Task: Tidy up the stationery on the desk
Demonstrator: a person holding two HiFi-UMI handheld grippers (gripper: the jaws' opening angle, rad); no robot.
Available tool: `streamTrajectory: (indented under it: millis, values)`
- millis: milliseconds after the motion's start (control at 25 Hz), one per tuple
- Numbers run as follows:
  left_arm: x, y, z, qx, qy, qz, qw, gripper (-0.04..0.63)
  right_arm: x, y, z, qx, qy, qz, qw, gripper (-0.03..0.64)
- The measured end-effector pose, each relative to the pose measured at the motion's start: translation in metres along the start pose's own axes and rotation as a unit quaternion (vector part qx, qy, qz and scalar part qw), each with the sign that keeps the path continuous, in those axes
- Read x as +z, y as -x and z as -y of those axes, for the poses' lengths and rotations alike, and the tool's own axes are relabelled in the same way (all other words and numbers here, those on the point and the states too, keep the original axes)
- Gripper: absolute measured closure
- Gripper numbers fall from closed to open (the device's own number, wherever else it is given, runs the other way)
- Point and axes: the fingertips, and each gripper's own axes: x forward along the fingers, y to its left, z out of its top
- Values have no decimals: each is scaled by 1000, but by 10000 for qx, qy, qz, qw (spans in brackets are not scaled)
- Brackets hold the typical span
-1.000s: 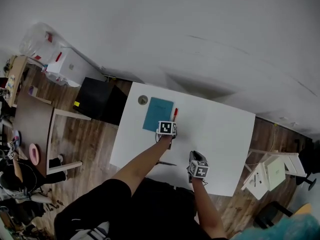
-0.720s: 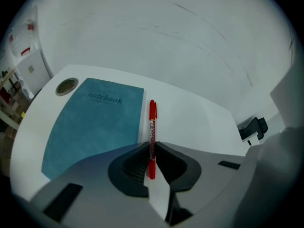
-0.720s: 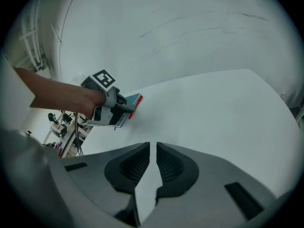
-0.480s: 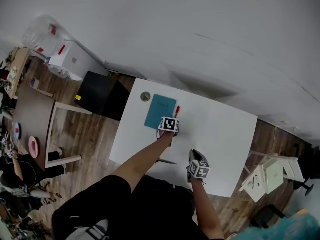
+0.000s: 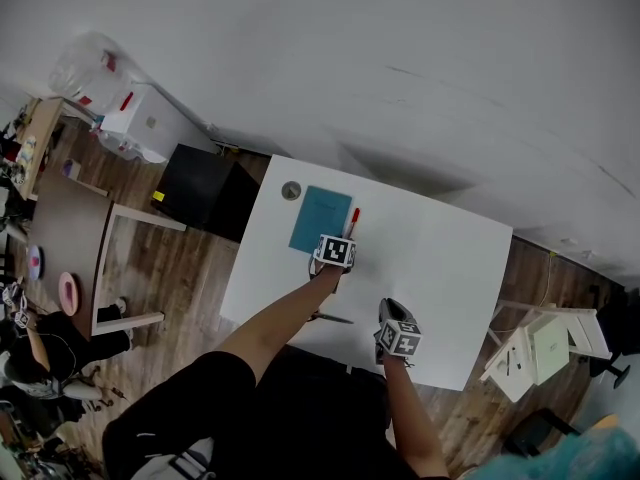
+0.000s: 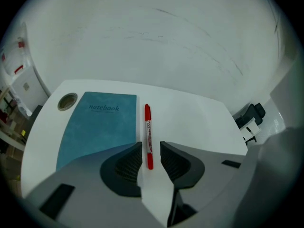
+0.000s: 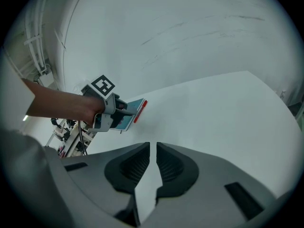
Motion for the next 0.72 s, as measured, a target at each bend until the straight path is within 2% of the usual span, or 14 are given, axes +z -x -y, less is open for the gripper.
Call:
streamTrajectory:
  millis: [120,280,360,520,600,720]
  values:
    - [-5,18,2,-59,-312,203,9993,483,-4,3,-2,66,-36,62,10000,557]
    - [-33,40,3,-146,-1293,240,9912,485,-4,0,-12,240,14,159,9996,557]
    - [-55,53,4,-310,-1595,233,9864,486,-7,-2,-20,331,77,151,9993,557]
    - [-99,92,1,-743,-1929,266,9780,563,-16,1,-38,392,283,142,9987,557]
    - [-133,107,-7,-966,-2256,35,9694,569,-19,3,-44,341,204,228,9989,557]
    - [-180,116,-20,-1202,-2835,-357,9507,568,-25,11,-44,138,-296,388,9987,557]
